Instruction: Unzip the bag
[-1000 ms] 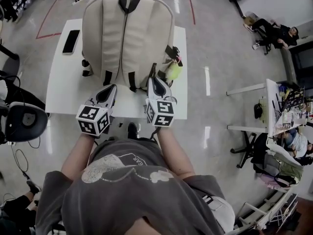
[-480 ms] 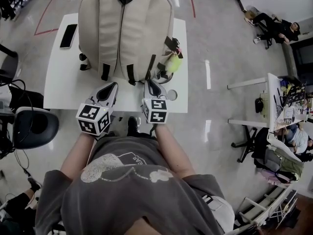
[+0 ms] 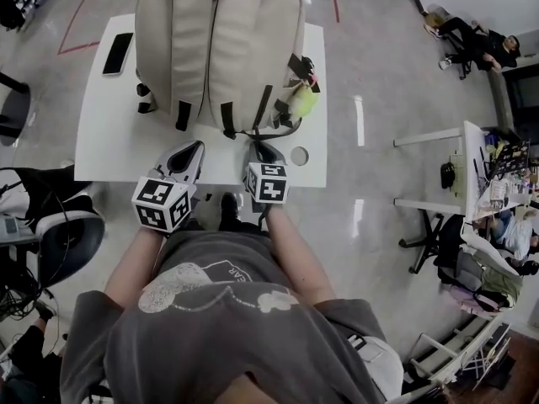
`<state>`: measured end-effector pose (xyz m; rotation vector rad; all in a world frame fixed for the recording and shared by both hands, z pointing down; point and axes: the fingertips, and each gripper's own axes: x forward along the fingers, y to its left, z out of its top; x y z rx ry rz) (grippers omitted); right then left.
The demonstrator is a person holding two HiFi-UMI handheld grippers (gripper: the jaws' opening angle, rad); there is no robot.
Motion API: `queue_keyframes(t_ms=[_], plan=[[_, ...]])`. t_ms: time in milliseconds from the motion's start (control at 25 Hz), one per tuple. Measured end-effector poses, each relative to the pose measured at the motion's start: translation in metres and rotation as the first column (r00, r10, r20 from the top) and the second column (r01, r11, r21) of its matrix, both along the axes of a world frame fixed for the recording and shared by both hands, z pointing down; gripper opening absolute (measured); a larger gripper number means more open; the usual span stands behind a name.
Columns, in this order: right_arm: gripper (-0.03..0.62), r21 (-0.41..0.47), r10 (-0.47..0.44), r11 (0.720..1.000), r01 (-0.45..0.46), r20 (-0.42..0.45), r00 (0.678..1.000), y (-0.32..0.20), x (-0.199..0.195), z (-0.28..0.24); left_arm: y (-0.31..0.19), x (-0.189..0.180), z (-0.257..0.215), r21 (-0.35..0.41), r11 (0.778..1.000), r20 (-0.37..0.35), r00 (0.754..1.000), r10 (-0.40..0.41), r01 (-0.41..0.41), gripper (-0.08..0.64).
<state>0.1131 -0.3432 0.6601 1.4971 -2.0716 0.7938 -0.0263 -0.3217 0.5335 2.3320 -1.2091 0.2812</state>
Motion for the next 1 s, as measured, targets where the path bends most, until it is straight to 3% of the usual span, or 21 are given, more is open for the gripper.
queue_keyframes(t_ms=[200,360,560,760,1000], plan=[[0.029,-0.114,-0.020,0.993,0.014,-0.051,0.998,0.009,0.002,0.022,0.001,0.001,0.001,-0.002,1.000,0.001,1.000,0.011,-0.011,0.006],[0.029,-0.149,-0.026,0.989,0.017,-0.061,0.998,0.011,0.001,0.025,0.003,0.001,0.004,-0.008,1.000,0.003,1.000,0.019,-0.019,0.006],[0.031,-0.136,-0.016,0.991,0.009,-0.050,0.999,0.011,0.003,0.024,0.004,-0.002,0.006,-0.012,1.000,-0.001,1.000,0.018,-0.018,0.006],[0.034,-0.085,-0.050,0.996,0.039,-0.141,0.989,0.017,0.000,0.014,0.008,-0.008,0.002,-0.011,1.000,-0.006,1.000,0.017,-0.017,0.006],[0.107,-0.060,0.076,0.995,-0.082,-0.102,0.992,0.035,0.008,0.003,0.023,-0.023,-0.006,0.001,0.999,-0.006,0.999,0.042,-0.042,0.006]])
